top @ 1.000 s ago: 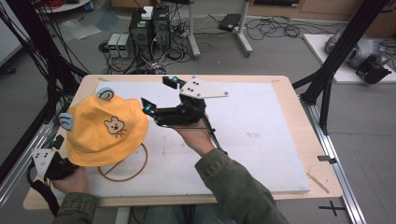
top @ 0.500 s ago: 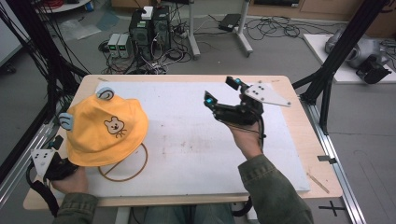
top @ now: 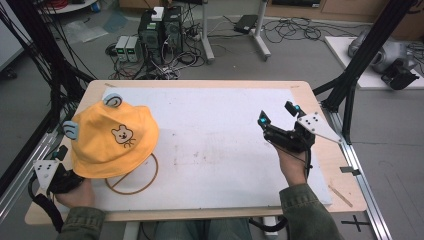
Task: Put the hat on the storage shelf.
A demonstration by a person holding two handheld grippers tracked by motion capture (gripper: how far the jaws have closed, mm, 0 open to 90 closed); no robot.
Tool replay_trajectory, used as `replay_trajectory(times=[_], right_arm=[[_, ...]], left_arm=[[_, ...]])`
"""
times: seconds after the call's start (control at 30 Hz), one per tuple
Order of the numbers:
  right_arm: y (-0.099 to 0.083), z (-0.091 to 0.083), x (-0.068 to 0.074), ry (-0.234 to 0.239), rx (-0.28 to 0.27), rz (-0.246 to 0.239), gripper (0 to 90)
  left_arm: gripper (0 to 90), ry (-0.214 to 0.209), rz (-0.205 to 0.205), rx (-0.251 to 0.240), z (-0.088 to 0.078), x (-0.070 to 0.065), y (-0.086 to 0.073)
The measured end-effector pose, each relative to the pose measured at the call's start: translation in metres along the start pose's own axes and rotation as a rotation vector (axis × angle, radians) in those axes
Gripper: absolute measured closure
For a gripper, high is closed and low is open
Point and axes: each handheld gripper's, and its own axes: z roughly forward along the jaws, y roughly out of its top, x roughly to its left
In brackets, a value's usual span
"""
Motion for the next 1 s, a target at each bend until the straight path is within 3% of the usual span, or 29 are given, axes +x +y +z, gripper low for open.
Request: replay_trajectory(times=[0.17,0.33,0.4,0.57,0.6,0.67,0.73,1.0], right_arm=[[-0.022,-0.010,-0.010,-0.065,0.027,0.018,12.2],[-0.055,-0.021,-0.028,-0.145,0.094,0.025,12.2],[-0.057,-0.021,-0.029,-0.149,0.099,0.024,12.2],[-0.084,-0.026,-0.035,-0.240,0.121,0.001,12.2],[-0.089,-0.024,-0.038,-0.262,0.165,0.013,12.1],[-0.089,-0.023,-0.038,-0.265,0.167,0.013,12.2],[-0.087,-0.026,-0.037,-0.281,0.127,0.007,12.2],[-0.087,-0.027,-0.037,-0.283,0.127,0.012,12.2]], left_arm=[[21.9,-0.005,0.003,0.002,0.000,-0.001,-0.001],[22.0,-0.006,0.011,0.010,0.001,-0.002,-0.002],[22.0,-0.006,0.011,0.011,0.001,-0.002,-0.002],[22.0,-0.006,0.013,0.009,0.001,-0.003,-0.002],[22.0,-0.005,0.014,0.009,0.001,-0.003,-0.002],[22.0,-0.006,0.016,0.012,0.001,-0.003,-0.002],[22.0,-0.007,0.015,0.012,0.001,-0.003,-0.003],[21.9,-0.005,0.020,0.012,0.000,-0.003,-0.002]])
